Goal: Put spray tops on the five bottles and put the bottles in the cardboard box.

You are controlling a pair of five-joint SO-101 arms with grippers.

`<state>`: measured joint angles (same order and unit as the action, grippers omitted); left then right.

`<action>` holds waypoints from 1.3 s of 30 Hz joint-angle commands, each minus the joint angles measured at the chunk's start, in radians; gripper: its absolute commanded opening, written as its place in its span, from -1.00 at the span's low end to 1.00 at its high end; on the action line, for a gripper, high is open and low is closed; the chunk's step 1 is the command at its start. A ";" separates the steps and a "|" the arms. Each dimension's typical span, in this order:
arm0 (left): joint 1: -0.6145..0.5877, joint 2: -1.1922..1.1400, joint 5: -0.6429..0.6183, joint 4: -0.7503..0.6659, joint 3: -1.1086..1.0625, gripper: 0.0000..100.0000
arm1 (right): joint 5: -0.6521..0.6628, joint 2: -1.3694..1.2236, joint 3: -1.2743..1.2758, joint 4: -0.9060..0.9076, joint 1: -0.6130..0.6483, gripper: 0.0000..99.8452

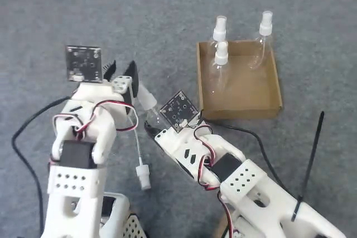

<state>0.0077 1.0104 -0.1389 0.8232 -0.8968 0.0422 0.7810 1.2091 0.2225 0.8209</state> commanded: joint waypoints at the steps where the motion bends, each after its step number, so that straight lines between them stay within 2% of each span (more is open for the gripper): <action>1: 0.017 0.052 0.040 0.032 0.008 -0.81 | -0.008 0.047 -0.011 -0.021 -0.015 -0.99; 14: 0.143 0.078 0.043 0.133 0.010 -0.85 | -0.009 0.047 -0.011 -0.019 -0.015 -0.99; 22: 0.141 0.080 0.048 0.163 0.048 -0.85 | -0.009 0.047 -0.011 -0.019 -0.015 -0.99; 26: 0.097 0.080 0.051 0.163 0.102 -0.84 | -0.008 0.047 -0.009 -0.019 -0.018 -0.99; 33: 0.048 0.083 0.051 0.163 0.140 -0.84 | -0.012 0.047 -0.015 -0.024 -0.085 -0.99; 39: 0.051 0.279 0.052 0.195 0.038 -0.84 | -0.009 0.047 -0.101 -0.013 -0.177 -0.99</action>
<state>0.0583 1.1684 -0.0959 1.0012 -0.8263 0.0422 0.7810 1.2060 0.2225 0.7027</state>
